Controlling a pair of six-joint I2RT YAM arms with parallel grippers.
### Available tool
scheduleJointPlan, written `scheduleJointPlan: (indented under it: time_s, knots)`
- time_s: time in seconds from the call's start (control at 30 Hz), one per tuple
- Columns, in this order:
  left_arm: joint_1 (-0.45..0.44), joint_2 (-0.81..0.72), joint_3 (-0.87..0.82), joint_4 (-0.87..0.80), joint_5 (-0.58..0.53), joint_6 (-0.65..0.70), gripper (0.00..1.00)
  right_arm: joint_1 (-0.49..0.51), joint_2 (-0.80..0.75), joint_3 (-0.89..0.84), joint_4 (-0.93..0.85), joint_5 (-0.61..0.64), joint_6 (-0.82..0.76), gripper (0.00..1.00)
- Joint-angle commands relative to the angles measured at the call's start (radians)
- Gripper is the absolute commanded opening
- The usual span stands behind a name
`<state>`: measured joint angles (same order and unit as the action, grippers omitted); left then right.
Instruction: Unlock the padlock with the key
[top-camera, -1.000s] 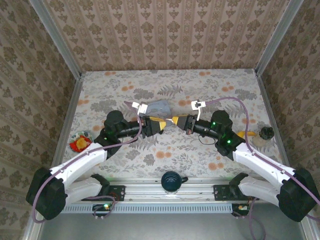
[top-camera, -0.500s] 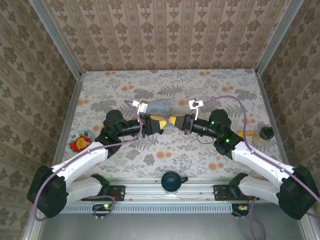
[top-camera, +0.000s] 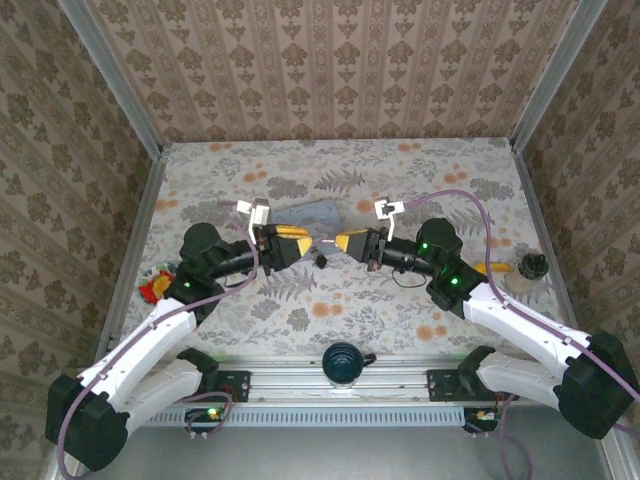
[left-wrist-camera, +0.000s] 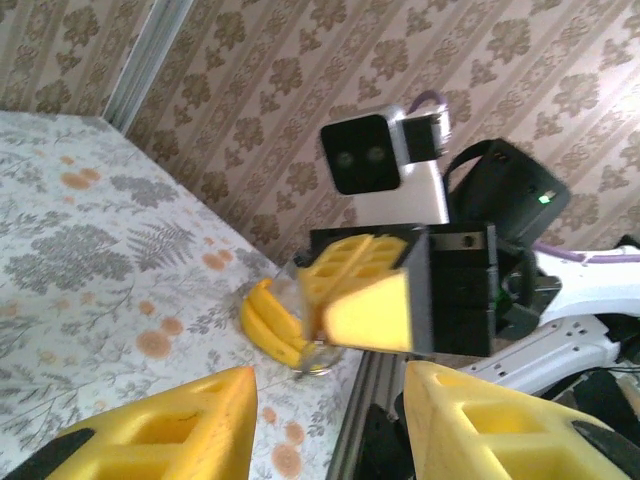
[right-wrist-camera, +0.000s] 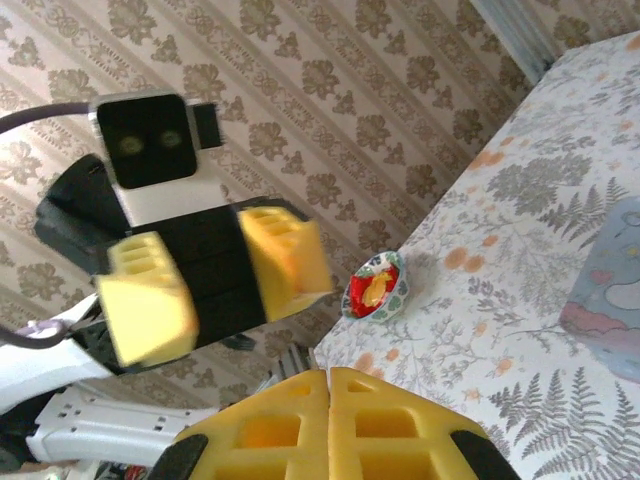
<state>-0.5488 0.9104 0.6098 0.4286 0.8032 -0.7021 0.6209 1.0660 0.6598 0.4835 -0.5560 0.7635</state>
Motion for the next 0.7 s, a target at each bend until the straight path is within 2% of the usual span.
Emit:
scheduleJointPlan:
  time_s: [0.0, 0.33, 0.53, 0.67]
  knots:
    - [-0.006, 0.029, 0.022, -0.02, -0.005, 0.029, 0.44, 0.023, -0.019, 0.062, 0.003, -0.049, -0.002, 0.0]
    - [-0.04, 0.048, 0.039, 0.029, 0.047, 0.035, 0.44, 0.065, 0.005, 0.103, -0.028, -0.041, -0.043, 0.0]
    - [-0.018, -0.008, 0.023, -0.04, 0.019, 0.059, 0.43, 0.065, 0.003, 0.109, -0.025, -0.042, -0.05, 0.0]
    - [0.019, -0.042, 0.009, -0.061, 0.048, 0.064, 0.41, 0.065, -0.006, 0.109, -0.048, -0.025, -0.059, 0.0]
